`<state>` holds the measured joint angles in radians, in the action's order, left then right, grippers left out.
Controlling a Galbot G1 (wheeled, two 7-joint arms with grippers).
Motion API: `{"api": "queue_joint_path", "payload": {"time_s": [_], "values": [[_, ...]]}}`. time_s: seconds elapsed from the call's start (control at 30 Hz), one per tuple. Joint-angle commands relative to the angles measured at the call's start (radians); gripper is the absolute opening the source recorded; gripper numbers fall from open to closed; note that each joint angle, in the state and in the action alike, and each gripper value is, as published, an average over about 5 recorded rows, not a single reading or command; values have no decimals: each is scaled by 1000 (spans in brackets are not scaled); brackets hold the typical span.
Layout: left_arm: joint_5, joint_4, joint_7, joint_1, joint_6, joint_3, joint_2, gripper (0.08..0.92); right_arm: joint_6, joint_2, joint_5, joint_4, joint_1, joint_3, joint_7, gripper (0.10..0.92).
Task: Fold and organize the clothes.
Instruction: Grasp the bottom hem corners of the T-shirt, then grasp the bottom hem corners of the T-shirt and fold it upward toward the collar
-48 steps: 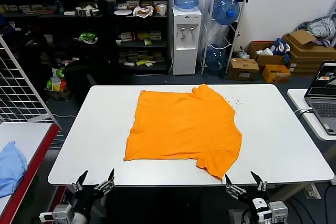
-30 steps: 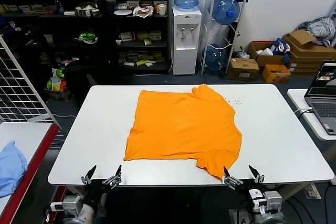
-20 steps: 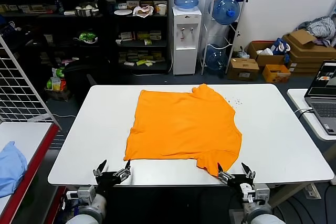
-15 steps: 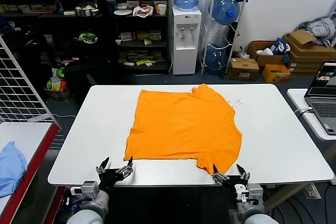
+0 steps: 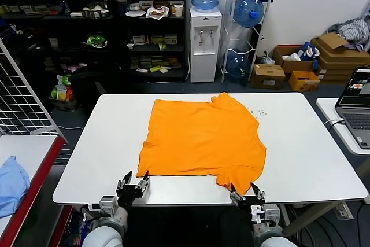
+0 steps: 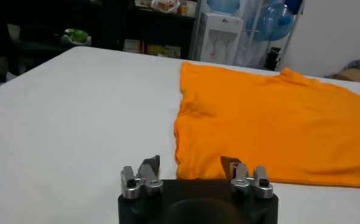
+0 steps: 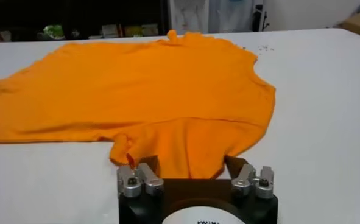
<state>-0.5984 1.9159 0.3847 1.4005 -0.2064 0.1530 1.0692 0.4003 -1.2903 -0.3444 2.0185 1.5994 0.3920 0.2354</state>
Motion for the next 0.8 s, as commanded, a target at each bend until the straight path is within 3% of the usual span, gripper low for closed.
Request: {"api": "queue_joint_path", "payload": {"time_s": [0.03,0.5,0.8], "values": [[1,-16,0,-16,-4,-17,4,527,4,-6,6,-3,-6,-12,1,551],[19,-28,-1,-21,-4,-24,8,129,-10,-4,7,21,8,-9,9,153],[-11,51,18,34,-6,-12,-37,94,-22,51,-28,104,84,16,32,123]]}}
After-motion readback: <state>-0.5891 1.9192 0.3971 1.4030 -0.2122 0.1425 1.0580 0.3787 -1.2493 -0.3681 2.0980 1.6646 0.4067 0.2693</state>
